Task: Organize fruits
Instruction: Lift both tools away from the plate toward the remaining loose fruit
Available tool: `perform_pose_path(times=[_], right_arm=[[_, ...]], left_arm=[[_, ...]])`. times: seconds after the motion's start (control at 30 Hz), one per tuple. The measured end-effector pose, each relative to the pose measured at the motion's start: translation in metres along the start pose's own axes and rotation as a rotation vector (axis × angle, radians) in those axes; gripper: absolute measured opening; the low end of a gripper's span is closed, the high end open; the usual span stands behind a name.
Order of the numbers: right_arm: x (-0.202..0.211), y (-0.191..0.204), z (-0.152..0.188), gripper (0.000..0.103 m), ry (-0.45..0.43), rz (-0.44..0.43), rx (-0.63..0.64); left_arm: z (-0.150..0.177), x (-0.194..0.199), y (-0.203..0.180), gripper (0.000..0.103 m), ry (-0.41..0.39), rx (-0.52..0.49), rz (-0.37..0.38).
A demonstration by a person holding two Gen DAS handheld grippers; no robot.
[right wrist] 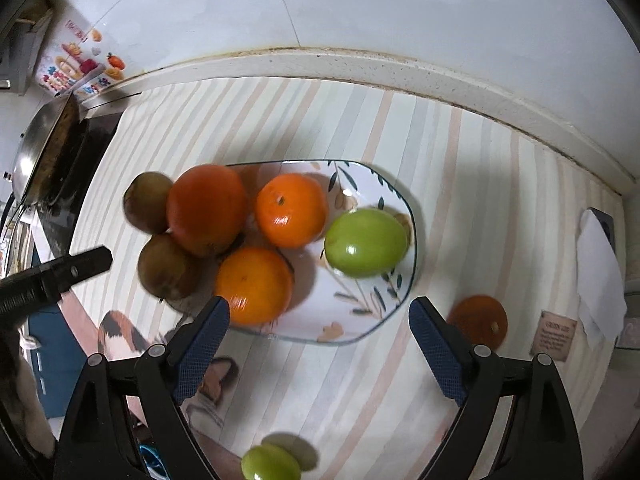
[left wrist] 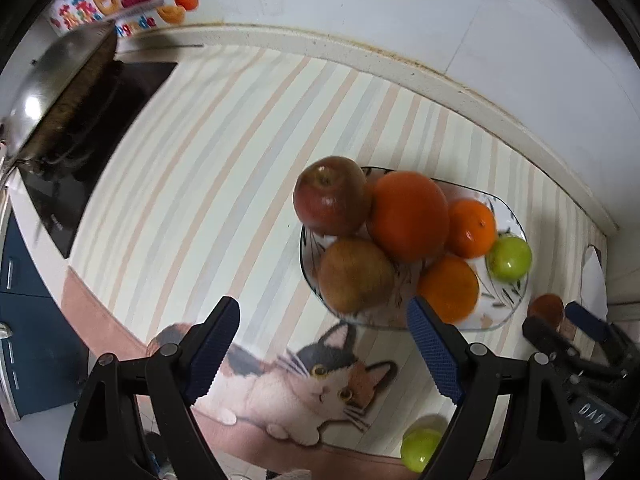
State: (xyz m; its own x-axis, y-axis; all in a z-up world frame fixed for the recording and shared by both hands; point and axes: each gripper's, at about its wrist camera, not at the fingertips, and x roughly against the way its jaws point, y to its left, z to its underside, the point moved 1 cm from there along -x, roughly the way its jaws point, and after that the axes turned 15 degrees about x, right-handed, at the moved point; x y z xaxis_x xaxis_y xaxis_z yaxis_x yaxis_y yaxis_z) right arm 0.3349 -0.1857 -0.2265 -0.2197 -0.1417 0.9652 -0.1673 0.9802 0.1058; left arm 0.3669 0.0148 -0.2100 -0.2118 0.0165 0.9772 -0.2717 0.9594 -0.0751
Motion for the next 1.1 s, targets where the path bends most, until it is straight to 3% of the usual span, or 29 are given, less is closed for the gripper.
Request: perform_pose_path(times=[0.27, 0.67, 1.1], right_arm=[[0.052, 0.012, 0.026, 0.093, -0.073, 0.032, 0.023], [0.134, 0.026, 0.075, 0.093, -0.188, 0.084, 0.063], [0.208, 0.038, 0.099, 0.093, -0.299, 0.079, 0.059]], left_arm=[[0.042, 0.048, -0.009, 0.085, -0.107, -0.034, 0.023], [0.090, 0.109, -0.008, 0.085, -0.208, -0.060, 0.075], [0.119, 0.147, -0.010, 0.085, -0.251, -0.067, 0.141]])
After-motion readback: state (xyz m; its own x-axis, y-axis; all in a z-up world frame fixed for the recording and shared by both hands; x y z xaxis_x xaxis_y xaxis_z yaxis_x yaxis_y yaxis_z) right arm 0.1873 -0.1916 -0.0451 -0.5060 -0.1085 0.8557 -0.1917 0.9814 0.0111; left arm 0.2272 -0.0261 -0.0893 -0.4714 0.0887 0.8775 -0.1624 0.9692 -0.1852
